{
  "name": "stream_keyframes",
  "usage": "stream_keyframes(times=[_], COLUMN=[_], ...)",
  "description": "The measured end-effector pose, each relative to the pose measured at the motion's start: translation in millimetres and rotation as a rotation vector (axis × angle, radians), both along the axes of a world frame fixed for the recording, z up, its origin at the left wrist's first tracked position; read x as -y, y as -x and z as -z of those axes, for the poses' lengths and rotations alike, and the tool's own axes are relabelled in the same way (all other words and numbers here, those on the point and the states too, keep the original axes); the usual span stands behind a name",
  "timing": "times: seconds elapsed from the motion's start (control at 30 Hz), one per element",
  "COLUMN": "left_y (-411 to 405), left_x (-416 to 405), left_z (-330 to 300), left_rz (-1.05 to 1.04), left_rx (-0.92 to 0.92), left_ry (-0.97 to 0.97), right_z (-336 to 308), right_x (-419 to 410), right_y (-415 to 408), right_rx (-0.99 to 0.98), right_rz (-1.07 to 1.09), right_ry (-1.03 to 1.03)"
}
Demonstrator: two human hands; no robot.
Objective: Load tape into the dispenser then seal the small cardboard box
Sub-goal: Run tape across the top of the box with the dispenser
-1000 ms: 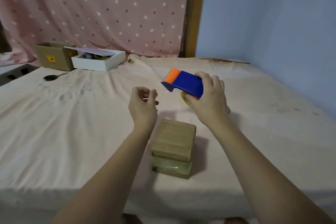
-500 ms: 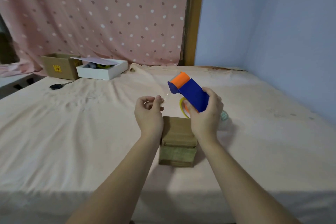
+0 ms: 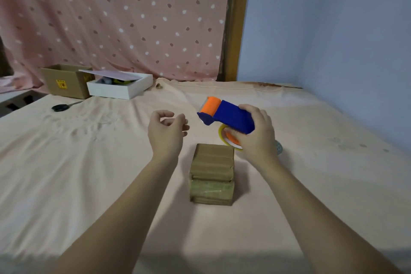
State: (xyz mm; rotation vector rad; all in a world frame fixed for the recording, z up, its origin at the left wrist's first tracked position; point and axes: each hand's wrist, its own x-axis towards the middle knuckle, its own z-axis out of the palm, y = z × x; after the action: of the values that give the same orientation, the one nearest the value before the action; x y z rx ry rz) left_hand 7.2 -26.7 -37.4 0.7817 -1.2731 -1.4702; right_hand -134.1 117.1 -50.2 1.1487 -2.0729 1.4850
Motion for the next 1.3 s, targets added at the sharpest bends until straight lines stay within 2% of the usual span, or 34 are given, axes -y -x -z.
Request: stream_keyframes(times=[0.13, 0.2, 0.33, 0.47, 0.57, 0.8, 0.9, 1.07, 1.2, 1.3], left_y=[-15.3, -17.3, -14.6, -10.1, -7.6, -3.5, -6.6, -15.1, -13.2, -8.7], left_x=[4.1, 2.5, -0.8, -6.4, -8.7, -25.8, -32.4, -46.7, -60.7, -67.4], left_z=[-10.4, -12.7, -20.6, -28.4, -40.2, -52.6, -54.4, -58.5, -50.8, -46.7], left_rz=[0.021, 0.026, 0.014, 0.001, 0.021, -0.057, -0.016, 0.014, 0.028, 0.045], left_rx=[0.174, 0.223, 0.220, 0.244, 0.186, 0.048, 0.009, 0.058, 0.119, 0.177], left_ry=[0.142, 0.153, 0.100, 0.160, 0.138, 0.119, 0.098, 0.176, 0.269, 0.321], right_z=[-18.8, -21.9, -29.1, -45.6, -64.0, -64.8, -65.3, -70.6, -67.3, -58.2], right_x=[-28.5, -39.9, -54.5, -63.0, -69.6, -84.3, -93.5, -114.2, -129.1, -136.5], right_y=[5.9, 4.0, -5.3, -13.6, -14.6, -31.7, -36.4, -38.5, -41.7, -42.8], right_rx=[-0.091, -0.110, -0.147, -0.329, -0.405, -0.395, -0.405, -0.364, -0.247, -0.194], right_rz=[-0.122, -0.151, -0.191, -0.137, -0.079, -0.015, 0.028, 0.077, 0.118, 0.114], right_ry=[-0.143, -0.197, -0.266, -0.325, -0.358, -0.358, -0.358, -0.400, -0.363, -0.409])
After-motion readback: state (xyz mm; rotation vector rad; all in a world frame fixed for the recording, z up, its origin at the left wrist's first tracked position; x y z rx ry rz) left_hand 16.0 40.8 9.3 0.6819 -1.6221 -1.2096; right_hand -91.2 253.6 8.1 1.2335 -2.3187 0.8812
